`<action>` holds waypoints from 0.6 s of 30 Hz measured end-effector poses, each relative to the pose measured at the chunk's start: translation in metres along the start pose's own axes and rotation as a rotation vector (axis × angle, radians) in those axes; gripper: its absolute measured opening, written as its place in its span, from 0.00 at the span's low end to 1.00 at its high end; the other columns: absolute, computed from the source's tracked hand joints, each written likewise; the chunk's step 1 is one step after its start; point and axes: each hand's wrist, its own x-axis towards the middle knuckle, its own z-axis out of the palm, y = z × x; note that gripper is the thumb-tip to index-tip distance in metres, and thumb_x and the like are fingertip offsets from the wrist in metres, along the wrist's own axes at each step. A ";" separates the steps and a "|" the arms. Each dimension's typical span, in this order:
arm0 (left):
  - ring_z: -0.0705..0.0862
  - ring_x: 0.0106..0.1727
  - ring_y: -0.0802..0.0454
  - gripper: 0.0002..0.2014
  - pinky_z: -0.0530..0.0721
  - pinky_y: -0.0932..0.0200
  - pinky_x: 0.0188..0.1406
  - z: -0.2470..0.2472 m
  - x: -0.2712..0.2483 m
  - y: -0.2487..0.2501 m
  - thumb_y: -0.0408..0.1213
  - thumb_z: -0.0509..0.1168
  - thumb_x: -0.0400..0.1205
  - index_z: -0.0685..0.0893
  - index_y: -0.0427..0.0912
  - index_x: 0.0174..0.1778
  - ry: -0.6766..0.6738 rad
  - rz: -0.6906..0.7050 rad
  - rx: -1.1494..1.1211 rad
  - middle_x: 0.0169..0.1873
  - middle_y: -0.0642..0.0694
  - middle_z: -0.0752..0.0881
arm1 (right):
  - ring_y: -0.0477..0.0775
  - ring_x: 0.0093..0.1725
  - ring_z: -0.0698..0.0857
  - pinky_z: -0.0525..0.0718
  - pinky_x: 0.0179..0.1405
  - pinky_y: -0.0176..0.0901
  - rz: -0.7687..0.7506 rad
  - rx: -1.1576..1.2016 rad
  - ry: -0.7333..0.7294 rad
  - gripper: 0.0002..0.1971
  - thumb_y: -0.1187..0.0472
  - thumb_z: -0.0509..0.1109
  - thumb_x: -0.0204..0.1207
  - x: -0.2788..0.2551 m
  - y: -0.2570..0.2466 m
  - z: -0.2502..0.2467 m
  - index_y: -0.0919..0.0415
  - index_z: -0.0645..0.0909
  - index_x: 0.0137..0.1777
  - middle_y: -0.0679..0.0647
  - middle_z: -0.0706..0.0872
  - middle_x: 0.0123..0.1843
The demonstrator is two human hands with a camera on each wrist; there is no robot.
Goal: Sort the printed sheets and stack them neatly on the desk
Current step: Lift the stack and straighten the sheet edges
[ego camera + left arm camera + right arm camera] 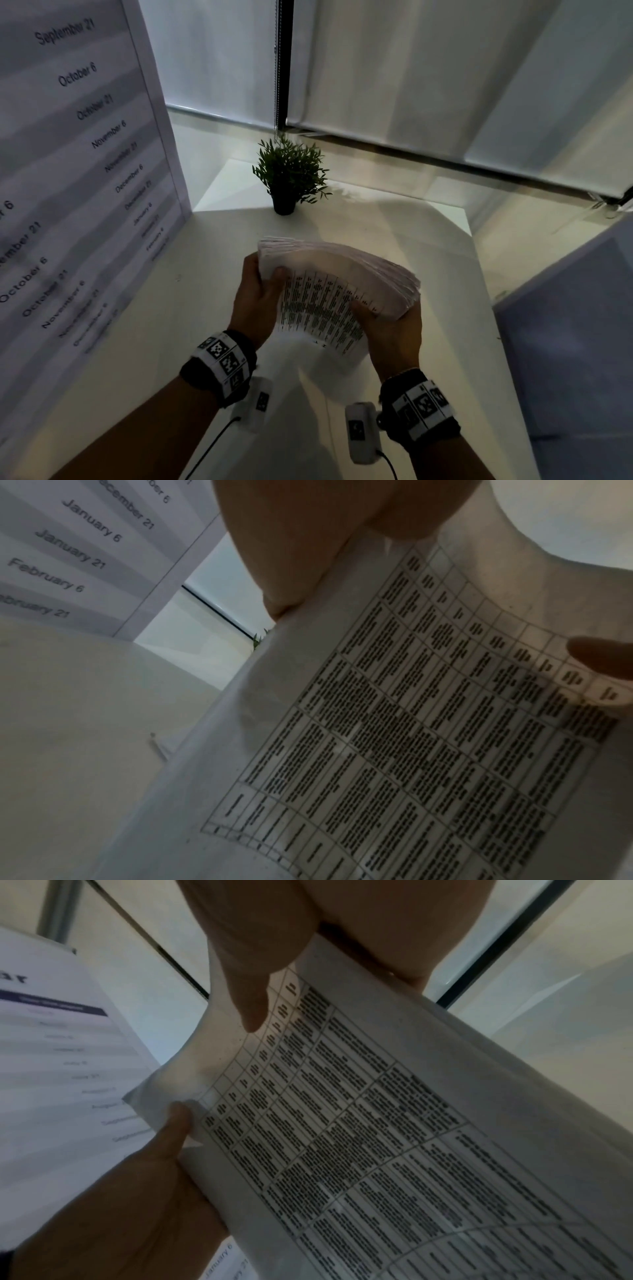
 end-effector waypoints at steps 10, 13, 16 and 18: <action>0.78 0.65 0.66 0.26 0.78 0.67 0.63 -0.006 0.000 -0.009 0.58 0.47 0.84 0.68 0.49 0.75 0.028 0.039 -0.086 0.66 0.56 0.78 | 0.44 0.47 0.91 0.90 0.54 0.51 0.060 -0.010 -0.081 0.19 0.68 0.82 0.65 0.005 0.005 -0.009 0.43 0.87 0.48 0.40 0.93 0.45; 0.64 0.79 0.64 0.36 0.65 0.65 0.75 -0.008 -0.003 -0.007 0.72 0.42 0.78 0.63 0.60 0.80 0.028 -0.072 -0.147 0.79 0.60 0.68 | 0.42 0.47 0.91 0.89 0.54 0.51 0.053 -0.021 -0.083 0.20 0.66 0.83 0.64 0.004 0.006 -0.010 0.39 0.86 0.47 0.39 0.92 0.46; 0.72 0.77 0.55 0.30 0.73 0.59 0.69 -0.010 -0.002 -0.004 0.72 0.43 0.75 0.76 0.68 0.67 -0.005 -0.255 -0.323 0.66 0.62 0.81 | 0.40 0.49 0.90 0.88 0.50 0.45 0.032 -0.053 -0.114 0.22 0.64 0.85 0.62 0.002 0.006 -0.012 0.35 0.86 0.47 0.35 0.91 0.47; 0.70 0.79 0.54 0.32 0.68 0.51 0.76 -0.012 0.001 -0.007 0.75 0.46 0.75 0.75 0.67 0.71 0.015 -0.283 -0.352 0.73 0.58 0.78 | 0.39 0.47 0.90 0.88 0.44 0.38 0.037 -0.040 -0.127 0.23 0.67 0.85 0.62 0.002 0.004 -0.014 0.38 0.85 0.48 0.33 0.91 0.44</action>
